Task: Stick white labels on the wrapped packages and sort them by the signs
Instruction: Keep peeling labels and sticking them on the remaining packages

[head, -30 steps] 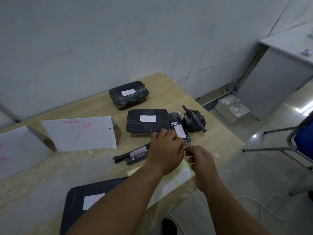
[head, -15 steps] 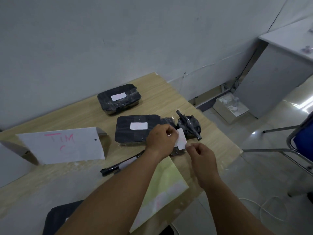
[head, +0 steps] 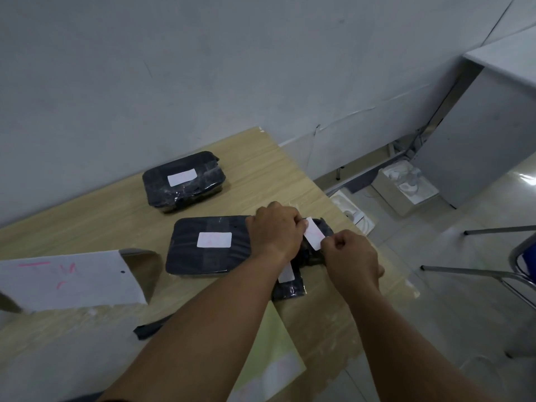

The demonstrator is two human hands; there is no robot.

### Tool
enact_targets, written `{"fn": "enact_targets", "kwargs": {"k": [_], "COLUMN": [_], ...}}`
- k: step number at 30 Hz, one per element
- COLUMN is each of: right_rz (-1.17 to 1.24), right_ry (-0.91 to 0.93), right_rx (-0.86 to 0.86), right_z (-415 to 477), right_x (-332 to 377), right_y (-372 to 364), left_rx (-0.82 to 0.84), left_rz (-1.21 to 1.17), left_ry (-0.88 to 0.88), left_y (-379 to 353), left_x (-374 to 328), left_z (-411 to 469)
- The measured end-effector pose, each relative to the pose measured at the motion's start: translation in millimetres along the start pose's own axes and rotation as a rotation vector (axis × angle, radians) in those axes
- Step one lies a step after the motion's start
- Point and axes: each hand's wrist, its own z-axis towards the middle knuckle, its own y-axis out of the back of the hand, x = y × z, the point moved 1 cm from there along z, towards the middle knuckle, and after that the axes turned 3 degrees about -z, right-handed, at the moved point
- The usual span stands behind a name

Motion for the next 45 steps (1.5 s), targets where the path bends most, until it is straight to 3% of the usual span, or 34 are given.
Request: {"fn": "enact_targets", "kwargs": {"k": [18, 25, 28, 38, 45], "right_rz": [-0.078, -0.001, -0.021, -0.177, -0.171], "right_ry": [-0.028, 0.017, 0.046, -0.033, 0.010], "right_rx": [0.054, -0.072, -0.129, -0.022, -0.078], "right_z": [12.7, 3.7, -6.8, -49.2, -99.4], "right_x": [-4.1, -10.1, -16.5, -20.6, -12.8], "right_y": [-16.3, -10.5, -5.9, -13.5, -21.3], "left_rx": [0.035, -0.072, -0.130, -0.174, -0.087], "left_rz": [0.188, 0.167, 0.100, 0.044, 0.072], "left_ry": [-0.029, 0.011, -0.017, -0.170, -0.224], "left_y": [-12.5, -7.9, 1.1, 42.3, 58.0], "left_x": [1.7, 4.3, 14.4, 64.8, 94.9], "left_z": [7.6, 6.0, 0.1, -45.5, -90.8]}}
